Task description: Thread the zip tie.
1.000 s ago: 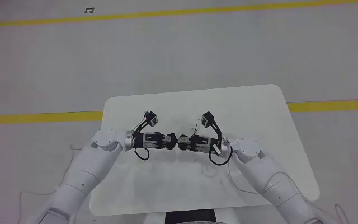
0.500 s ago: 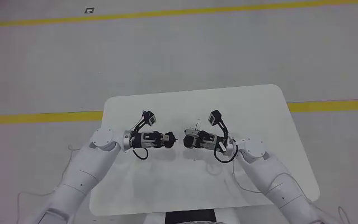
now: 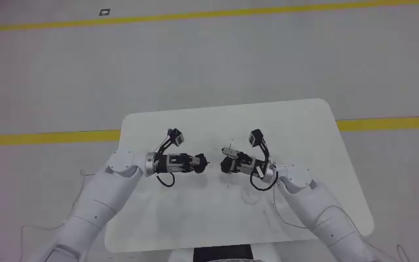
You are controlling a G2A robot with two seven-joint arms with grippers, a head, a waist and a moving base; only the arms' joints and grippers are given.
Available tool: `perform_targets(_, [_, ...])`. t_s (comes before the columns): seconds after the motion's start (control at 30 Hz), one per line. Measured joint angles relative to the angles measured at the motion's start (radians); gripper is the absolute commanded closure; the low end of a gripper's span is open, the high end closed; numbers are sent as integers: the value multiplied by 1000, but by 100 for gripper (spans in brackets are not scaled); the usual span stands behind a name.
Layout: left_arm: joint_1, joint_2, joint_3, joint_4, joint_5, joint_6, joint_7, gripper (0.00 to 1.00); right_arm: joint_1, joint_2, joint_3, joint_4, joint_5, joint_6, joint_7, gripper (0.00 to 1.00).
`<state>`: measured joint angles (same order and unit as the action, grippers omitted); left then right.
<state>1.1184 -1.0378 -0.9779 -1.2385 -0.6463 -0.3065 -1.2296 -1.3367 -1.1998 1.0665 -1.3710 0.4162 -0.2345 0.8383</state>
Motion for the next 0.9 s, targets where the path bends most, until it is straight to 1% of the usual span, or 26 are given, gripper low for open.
perform_targets(0.03, [4,3,-13,5,5,-19,14,100,0,0,0,0,0,0,0,0])
perform_targets(0.1, [10,10,-40,6,14,-34,16,100,0,0,0,0,0,0,0,0])
perform_targets(0.2, [34,22,-103,-18,42,-34,4,100,0,0,0,0,0,0,0,0])
perform_targets(0.27, [57,29,-153,-37,58,-33,-7,100,0,0,0,0,0,0,0,0])
perform_targets(0.33, [81,31,-199,-55,73,-33,-14,100,0,0,0,0,0,0,0,0])
perform_targets(0.43, [111,29,-250,-76,76,-33,-32,100,0,0,0,0,0,0,0,0])
perform_targets(0.47, [117,27,-262,-79,70,-33,-43,100,0,0,0,0,0,0,0,0])
perform_targets(0.53, [123,24,-272,-79,56,-33,-61,100,0,0,0,0,0,0,0,0])
perform_targets(0.77, [122,24,-270,-78,56,-34,-60,100,0,0,0,-3,-4,2,-4,0])
perform_targets(0.8, [122,24,-270,-78,56,-34,-60,100,0,1,-2,-12,-21,9,-19,0])
perform_targets(0.87, [122,24,-270,-78,56,-34,-60,100,0,4,-4,-52,-105,47,-75,0])
perform_targets(0.9, [122,24,-270,-78,56,-34,-60,100,-3,6,-4,-72,-146,75,-103,0])
